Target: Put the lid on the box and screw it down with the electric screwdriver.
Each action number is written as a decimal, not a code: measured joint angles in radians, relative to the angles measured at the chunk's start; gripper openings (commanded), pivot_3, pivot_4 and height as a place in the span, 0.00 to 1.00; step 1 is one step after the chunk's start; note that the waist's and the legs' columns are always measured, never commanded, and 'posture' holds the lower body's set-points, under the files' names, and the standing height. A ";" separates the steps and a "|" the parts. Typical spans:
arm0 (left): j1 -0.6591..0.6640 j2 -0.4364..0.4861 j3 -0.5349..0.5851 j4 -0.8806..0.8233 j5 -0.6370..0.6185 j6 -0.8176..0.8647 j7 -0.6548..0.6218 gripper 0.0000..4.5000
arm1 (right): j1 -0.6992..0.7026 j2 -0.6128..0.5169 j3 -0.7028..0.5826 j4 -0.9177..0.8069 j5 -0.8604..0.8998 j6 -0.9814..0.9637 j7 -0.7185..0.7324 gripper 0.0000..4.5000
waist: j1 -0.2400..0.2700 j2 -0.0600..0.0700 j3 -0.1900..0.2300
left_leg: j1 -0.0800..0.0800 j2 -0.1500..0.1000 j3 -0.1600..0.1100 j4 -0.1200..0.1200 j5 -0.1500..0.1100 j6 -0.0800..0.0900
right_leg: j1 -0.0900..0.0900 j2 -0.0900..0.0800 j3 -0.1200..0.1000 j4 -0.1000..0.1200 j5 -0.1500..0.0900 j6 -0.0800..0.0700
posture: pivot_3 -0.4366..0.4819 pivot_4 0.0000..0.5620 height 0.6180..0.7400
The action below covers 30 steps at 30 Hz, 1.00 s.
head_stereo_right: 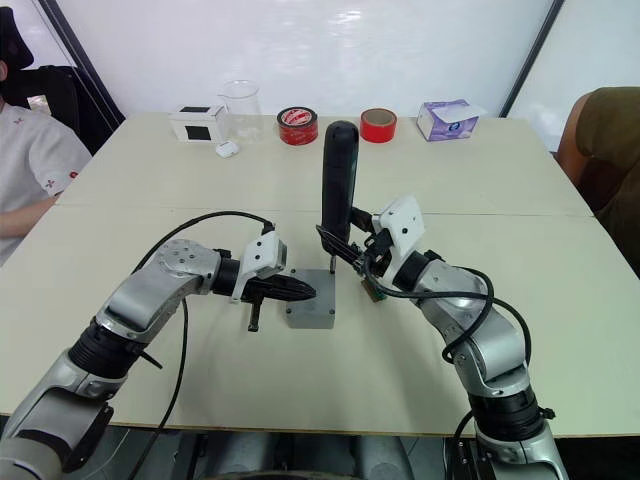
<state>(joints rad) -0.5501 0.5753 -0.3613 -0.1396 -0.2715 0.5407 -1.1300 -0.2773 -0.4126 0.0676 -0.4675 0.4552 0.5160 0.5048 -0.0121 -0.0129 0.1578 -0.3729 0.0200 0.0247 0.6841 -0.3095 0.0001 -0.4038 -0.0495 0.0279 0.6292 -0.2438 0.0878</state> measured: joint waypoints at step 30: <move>0.012 -0.039 0.316 -0.077 -0.339 0.209 0.078 0.00 | -0.612 -0.491 -0.368 0.561 0.661 1.092 -0.367 0.41 | 0.001 0.006 0.009 | -0.039 -0.007 0.002 -0.003 0.000 0.001 | -0.038 -0.010 -0.004 -0.001 0.002 0.005 | 0.48 0.27 1.00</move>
<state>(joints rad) -0.5377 0.5365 -0.0452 -0.2165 -0.6101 0.7492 -1.0523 -0.8896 -0.9034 -0.3000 0.0931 1.1165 1.6076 0.1380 -0.0108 -0.0065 0.1664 -0.4119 0.0133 0.0262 0.6813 -0.3099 0.0012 -0.4417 -0.0591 0.0237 0.6280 -0.2413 0.0923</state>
